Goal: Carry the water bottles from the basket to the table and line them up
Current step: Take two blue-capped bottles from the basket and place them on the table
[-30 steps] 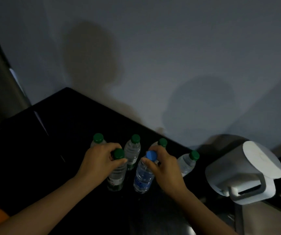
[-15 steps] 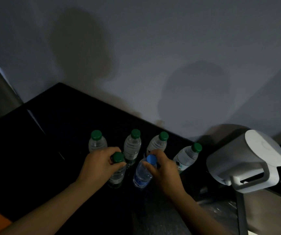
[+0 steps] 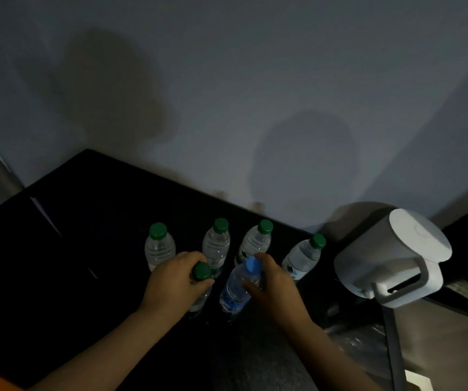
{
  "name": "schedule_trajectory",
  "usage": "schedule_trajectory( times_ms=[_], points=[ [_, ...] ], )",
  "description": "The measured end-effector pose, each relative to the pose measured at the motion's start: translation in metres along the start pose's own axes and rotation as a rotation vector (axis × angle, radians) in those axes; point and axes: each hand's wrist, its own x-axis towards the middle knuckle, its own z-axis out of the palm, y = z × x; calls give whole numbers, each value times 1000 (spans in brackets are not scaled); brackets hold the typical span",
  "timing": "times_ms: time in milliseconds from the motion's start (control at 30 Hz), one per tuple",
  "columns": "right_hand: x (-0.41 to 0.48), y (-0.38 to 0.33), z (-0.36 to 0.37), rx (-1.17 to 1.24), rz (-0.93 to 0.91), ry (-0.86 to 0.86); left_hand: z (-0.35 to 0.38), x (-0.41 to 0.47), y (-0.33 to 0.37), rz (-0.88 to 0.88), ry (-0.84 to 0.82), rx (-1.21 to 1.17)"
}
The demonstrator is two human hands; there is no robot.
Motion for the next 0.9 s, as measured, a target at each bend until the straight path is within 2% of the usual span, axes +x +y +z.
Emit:
schedule_trajectory(
  times_ms=[200,400,467,567,900],
  points=[
    [-34,5,-29,-167,49,98,-9,8,14,155,-68,280],
    [-72,3,-92,-271,143,239,-21,17,82,382,-65,200],
    [-108,5,-131,-296,212,364,-18,15,130,522,-76,186],
    [-125,0,-157,-309,244,416,-19,15,158,596,-81,131],
    [-305,-8,-294,-511,377,899,-8,-72,361,1095,-49,-31]
  ],
)
